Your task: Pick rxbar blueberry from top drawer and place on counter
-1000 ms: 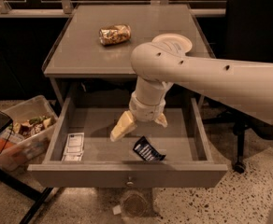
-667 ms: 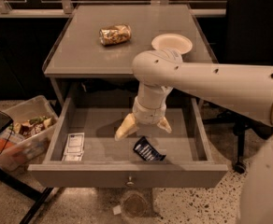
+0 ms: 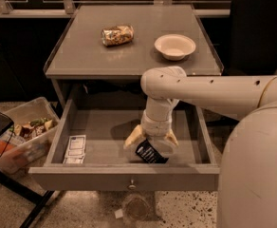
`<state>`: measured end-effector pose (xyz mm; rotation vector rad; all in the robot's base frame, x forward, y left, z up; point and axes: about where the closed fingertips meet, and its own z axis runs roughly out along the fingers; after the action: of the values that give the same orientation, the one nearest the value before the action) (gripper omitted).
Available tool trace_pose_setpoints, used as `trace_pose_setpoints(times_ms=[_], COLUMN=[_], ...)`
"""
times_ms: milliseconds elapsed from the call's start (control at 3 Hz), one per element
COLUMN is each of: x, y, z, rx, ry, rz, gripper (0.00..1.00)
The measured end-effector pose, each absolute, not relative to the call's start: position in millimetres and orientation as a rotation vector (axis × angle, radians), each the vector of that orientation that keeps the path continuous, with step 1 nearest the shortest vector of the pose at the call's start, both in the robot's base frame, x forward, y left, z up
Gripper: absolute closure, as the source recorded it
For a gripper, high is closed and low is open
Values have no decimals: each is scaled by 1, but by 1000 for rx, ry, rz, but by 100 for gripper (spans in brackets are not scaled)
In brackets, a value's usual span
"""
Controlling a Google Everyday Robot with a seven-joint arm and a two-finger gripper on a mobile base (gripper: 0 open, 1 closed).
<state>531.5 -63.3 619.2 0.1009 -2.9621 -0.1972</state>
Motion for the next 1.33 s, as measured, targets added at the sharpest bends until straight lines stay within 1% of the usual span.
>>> trace_pose_setpoints(times_ms=[667, 1333], x=[524, 519], y=[-72, -79], z=[586, 576], rx=[4, -89], ry=[-2889, -2821], rz=[-149, -27], gripper=[0, 0])
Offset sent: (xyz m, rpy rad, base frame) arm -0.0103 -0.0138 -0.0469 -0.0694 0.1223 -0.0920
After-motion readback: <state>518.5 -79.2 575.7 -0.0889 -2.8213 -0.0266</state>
